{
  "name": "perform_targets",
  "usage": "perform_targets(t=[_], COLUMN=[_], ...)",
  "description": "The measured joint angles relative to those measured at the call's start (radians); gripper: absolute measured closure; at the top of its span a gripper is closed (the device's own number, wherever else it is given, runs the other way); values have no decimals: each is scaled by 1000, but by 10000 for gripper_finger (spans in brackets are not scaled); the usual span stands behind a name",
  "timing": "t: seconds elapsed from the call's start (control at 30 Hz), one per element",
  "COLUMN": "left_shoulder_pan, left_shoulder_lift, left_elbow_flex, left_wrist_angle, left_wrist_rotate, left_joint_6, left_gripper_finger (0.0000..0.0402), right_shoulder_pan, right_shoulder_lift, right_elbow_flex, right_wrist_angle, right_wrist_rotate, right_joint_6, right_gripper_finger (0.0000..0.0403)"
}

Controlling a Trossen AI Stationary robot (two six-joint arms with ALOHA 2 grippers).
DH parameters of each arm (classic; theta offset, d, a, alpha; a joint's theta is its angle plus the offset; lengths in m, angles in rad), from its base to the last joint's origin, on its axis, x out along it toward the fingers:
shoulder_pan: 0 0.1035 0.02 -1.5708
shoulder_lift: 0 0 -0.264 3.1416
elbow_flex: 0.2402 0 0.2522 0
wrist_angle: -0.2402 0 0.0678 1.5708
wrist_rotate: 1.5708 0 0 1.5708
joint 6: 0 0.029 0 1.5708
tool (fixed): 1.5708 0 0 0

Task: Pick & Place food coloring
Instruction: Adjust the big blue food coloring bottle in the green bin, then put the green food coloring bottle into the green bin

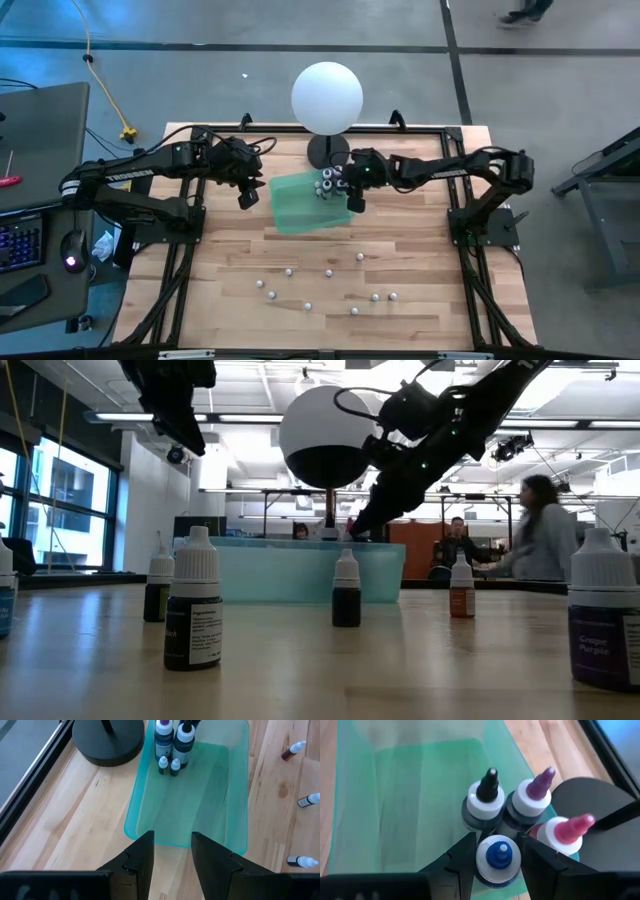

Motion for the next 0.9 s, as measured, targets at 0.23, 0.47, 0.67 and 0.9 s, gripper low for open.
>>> perform_targets(t=[0.23,0.47,0.67,0.9], left_shoulder_pan=[0,0,-5,-188], left_shoulder_lift=[0,0,0,0], left_elbow_flex=[0,0,-7,-176], left_wrist_angle=[0,0,-23,157], left_wrist_rotate=[0,2,165,384], left_joint_6=[0,-12,22,76], left_gripper_finger=[273,273,273,273], right_shoulder_pan=[2,3,52,234], right_shoulder_lift=[0,-1,-30,-37], right_elbow_flex=[22,135,333,462], right_wrist_angle=[-15,-105,-397,-542], right_wrist_rotate=[1,11,35,11], right_joint_6=[-39,-61,-83,-96], right_gripper_finger=[264,225,204,216])
